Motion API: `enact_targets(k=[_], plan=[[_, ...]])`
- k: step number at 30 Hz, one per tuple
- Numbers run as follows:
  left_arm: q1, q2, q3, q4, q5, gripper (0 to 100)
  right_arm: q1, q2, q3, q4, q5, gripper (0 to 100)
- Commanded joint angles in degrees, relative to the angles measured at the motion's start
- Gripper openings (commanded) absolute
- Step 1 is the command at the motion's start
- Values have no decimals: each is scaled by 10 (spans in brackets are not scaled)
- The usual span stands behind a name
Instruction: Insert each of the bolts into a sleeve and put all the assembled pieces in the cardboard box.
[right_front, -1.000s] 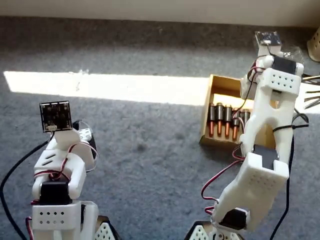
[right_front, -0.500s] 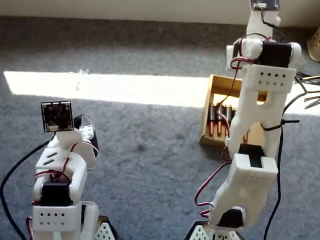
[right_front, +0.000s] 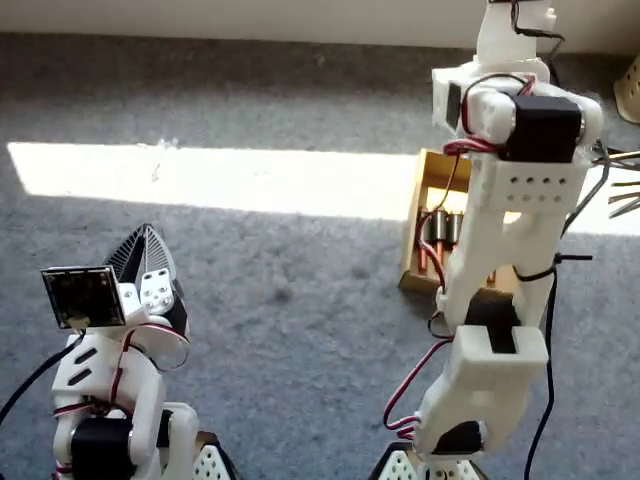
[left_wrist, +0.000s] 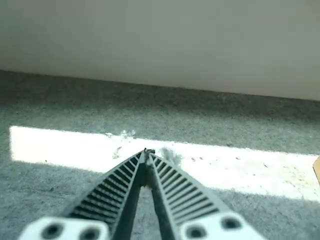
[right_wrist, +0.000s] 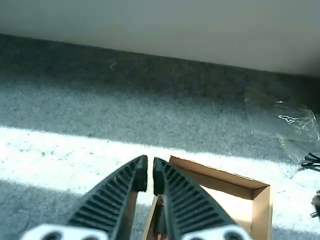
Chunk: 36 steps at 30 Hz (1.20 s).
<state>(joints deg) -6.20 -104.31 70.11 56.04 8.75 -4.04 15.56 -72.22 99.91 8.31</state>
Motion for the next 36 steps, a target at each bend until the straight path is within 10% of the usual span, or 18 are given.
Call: enact_targets(k=[1, 36], plan=[[7, -5, -25, 4, 2, 6, -7, -76, -18, 11, -3, 5], [-37, -4, 17, 176, -2, 6, -7, -566, 502, 9, -4, 5]])
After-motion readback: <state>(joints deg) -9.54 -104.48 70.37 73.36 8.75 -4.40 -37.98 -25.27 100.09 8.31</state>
